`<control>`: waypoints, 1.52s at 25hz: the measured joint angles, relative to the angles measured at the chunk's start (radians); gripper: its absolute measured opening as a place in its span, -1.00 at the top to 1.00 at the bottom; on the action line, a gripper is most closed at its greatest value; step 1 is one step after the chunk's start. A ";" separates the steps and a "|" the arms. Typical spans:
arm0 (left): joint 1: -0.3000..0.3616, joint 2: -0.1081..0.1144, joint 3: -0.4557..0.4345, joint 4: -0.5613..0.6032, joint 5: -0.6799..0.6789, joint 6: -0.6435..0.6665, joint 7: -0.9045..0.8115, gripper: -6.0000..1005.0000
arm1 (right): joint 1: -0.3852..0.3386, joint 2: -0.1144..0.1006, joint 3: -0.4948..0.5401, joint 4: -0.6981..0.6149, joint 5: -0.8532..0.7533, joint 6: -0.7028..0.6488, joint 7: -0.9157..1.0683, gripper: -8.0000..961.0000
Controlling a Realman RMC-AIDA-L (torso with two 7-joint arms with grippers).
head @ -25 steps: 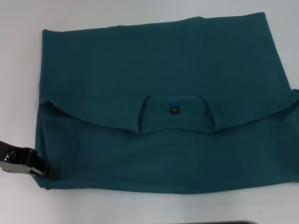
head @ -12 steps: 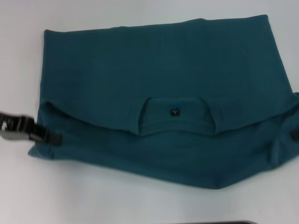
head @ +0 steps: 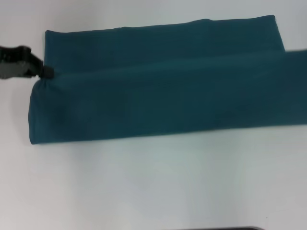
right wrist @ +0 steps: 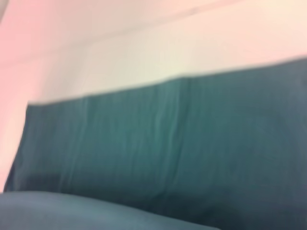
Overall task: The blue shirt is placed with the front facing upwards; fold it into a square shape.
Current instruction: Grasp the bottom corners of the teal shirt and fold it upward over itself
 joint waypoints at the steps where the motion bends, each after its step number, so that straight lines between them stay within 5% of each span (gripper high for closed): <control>1: -0.008 0.000 0.006 0.008 0.001 -0.033 -0.012 0.95 | 0.001 -0.002 0.003 0.002 0.009 0.015 0.005 0.99; 10: -0.088 -0.060 0.126 0.048 0.043 -0.296 -0.101 0.95 | 0.033 0.033 -0.079 0.010 0.013 0.208 0.081 0.99; 20: -0.157 -0.076 0.127 0.086 0.097 -0.432 -0.131 0.95 | 0.064 0.060 -0.249 0.014 -0.006 0.429 0.178 0.99; 31: -0.171 -0.124 0.129 0.088 0.114 -0.574 -0.153 0.95 | 0.110 0.103 -0.276 0.030 -0.092 0.547 0.202 0.99; 38: -0.172 -0.132 0.129 0.089 0.117 -0.619 -0.162 0.95 | 0.155 0.127 -0.299 0.079 -0.152 0.610 0.203 0.99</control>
